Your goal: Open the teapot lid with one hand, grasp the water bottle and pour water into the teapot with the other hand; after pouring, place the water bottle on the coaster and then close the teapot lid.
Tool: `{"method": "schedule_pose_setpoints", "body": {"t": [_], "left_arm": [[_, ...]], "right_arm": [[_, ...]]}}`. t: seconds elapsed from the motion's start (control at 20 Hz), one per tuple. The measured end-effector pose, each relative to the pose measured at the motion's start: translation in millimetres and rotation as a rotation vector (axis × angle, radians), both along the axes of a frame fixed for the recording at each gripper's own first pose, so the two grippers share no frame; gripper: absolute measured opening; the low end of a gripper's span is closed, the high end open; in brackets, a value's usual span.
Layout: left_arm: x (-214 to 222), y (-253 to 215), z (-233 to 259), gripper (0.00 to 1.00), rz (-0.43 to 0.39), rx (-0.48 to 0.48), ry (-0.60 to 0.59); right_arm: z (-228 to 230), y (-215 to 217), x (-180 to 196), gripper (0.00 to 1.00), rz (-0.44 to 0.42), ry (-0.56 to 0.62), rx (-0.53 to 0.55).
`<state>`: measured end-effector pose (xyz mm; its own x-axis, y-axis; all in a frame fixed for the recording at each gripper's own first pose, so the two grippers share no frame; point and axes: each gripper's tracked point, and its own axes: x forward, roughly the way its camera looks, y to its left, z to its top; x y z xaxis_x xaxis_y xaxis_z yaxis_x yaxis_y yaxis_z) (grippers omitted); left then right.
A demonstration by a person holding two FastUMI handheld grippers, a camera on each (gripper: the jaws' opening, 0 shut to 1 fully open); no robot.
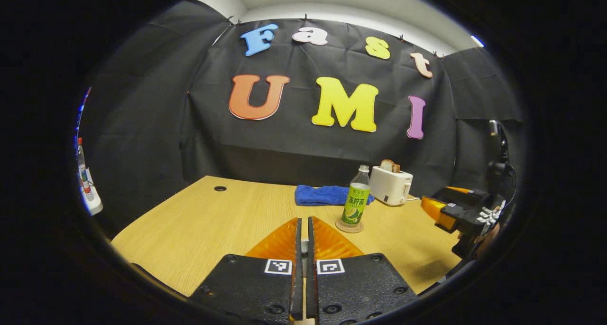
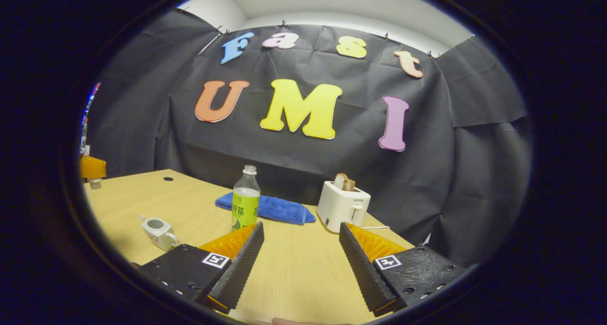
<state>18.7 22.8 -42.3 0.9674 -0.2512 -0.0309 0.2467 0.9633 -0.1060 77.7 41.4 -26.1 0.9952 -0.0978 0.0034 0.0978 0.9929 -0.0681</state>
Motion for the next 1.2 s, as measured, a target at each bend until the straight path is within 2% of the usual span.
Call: {"method": "schedule_pose_setpoints", "body": {"t": [0.25,0.3,0.5,0.6,0.75,1.0,1.2], "left_arm": [[12.9,-28.2,-8.2,0.05,-0.024,0.049,-0.054],[12.9,-36.8,-7.3,0.05,-0.046,0.059,-0.073],[30.9,-65.2,5.7,0.05,-0.075,0.105,-0.151],[46.4,-71.3,4.6,0.05,-0.073,0.132,-0.163],[71.9,-76.4,-13.5,0.05,-0.075,0.129,-0.123],[103.2,-61.8,-38.3,0.05,-0.009,0.11,-0.092],[112.2,-55.7,-64.8,0.05,0.019,0.116,-0.031]], "right_arm": [[-12.5,-15.3,-16.8,0.95,0.022,0.007,0.039],[-16.6,-18.4,-17.8,0.99,0.029,0.018,0.055],[-19.7,-30.2,-17.3,0.92,0.041,0.017,0.059],[-19.3,-33.4,-17.2,0.95,0.049,0.014,0.06],[-19.3,-39.7,-14.7,0.95,0.044,0.01,0.064],[-23.5,-42.9,-10.2,0.95,0.054,0.019,0.079],[-28.7,-36.9,-9.9,0.95,0.075,0.036,0.094]]}}
